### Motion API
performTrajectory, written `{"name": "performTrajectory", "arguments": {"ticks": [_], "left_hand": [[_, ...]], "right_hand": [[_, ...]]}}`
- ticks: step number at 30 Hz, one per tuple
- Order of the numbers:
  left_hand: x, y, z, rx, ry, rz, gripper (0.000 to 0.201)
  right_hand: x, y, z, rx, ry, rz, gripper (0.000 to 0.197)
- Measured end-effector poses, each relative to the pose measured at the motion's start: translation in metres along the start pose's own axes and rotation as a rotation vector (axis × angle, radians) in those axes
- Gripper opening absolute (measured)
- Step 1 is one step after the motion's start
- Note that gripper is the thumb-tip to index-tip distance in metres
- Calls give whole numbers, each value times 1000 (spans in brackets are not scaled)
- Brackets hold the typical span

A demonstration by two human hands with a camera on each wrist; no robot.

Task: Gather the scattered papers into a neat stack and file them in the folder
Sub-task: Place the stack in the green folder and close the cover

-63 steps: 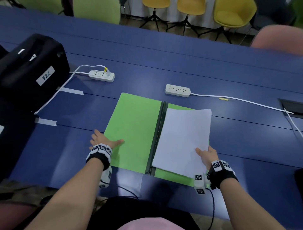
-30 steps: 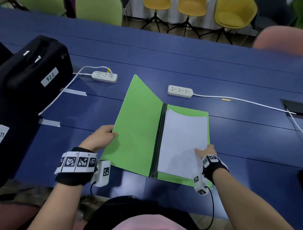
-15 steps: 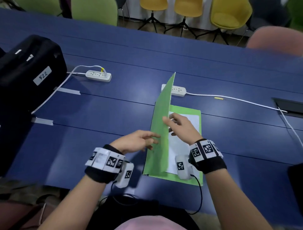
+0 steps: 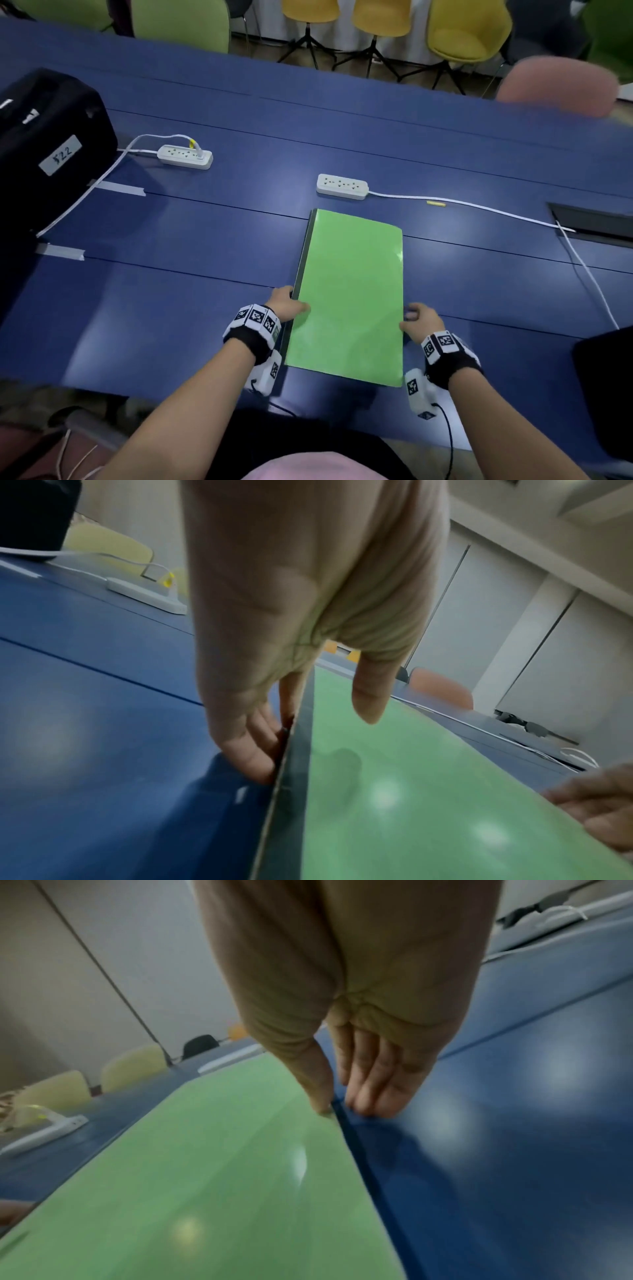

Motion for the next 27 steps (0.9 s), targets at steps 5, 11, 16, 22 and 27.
{"name": "performTrajectory", "arguments": {"ticks": [5,11,16,22,27], "left_hand": [[8,-1,2,-13,161,-9,25],[9,-10,-6,-106,170,-59,13],[7,-31,-37,-104,205,-87,22],[-8,-60,-84,-86,284,-169,7],[-12,-71,-99,-69,227,-229,17]], "right_hand": [[0,-7,22,2,52,98,44],[1,-26,43,68,14,179,37],[-8,-49,56,128,-44,127,4],[-35,-82,90,129,-118,50,3],[-36,-79,99,155,-87,-14,23]]}}
Point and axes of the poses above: each hand's wrist, its own x-axis towards the middle knuckle, its own z-axis out of the palm, y = z × x, the point moved 7 cm from there along x, towards the middle knuckle, and after that the axes turned 15 degrees about z, right-handed, at the moved point
